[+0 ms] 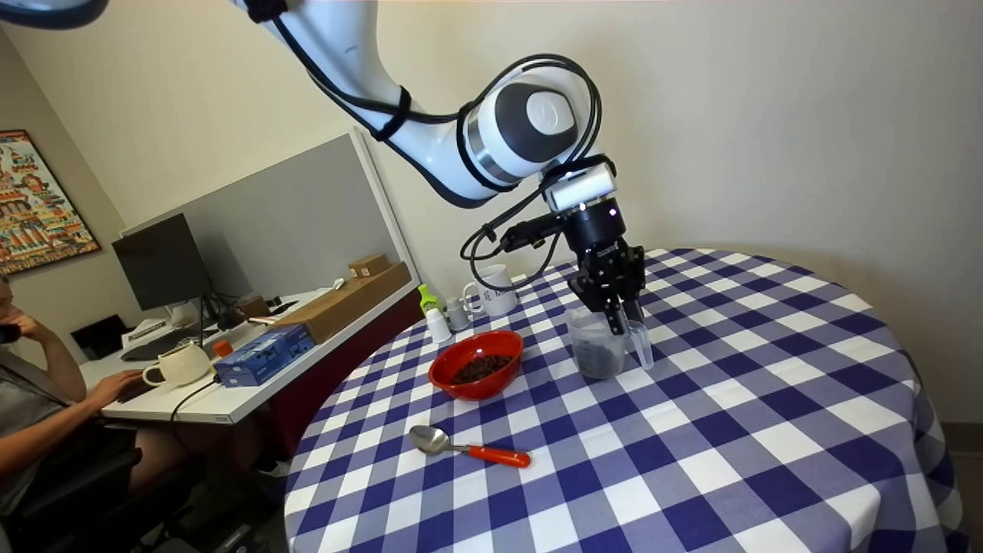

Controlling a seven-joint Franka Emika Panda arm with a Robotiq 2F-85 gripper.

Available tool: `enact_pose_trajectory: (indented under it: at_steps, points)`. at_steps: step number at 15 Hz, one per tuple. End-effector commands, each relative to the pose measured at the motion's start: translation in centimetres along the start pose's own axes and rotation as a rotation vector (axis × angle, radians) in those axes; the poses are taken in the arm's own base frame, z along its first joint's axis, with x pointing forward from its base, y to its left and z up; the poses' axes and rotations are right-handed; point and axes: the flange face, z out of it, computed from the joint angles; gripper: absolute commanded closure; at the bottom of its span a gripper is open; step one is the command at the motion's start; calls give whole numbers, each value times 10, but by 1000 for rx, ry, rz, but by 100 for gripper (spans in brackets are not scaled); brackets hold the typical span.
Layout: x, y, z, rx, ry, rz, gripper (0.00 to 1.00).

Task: Pour the contents in the jug into the red bowl

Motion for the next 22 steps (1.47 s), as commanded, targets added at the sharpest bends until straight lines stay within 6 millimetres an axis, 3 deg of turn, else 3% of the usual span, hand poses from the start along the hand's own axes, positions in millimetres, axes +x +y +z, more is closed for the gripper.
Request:
enact_pose_trajectory:
  at_steps: [1,2,6,10,14,19,22]
  points:
    - [2,-5,-5,16,20,-29,93]
    - [2,-4,-7,18,24,-34,89]
    - [-7,5,-31,48,64,-122,90]
    - [-38,24,-84,151,179,-282,90]
    - [-82,68,-131,298,317,-422,90]
    - [-118,113,-159,509,515,-372,90]
    - [-137,142,-162,627,626,-334,90]
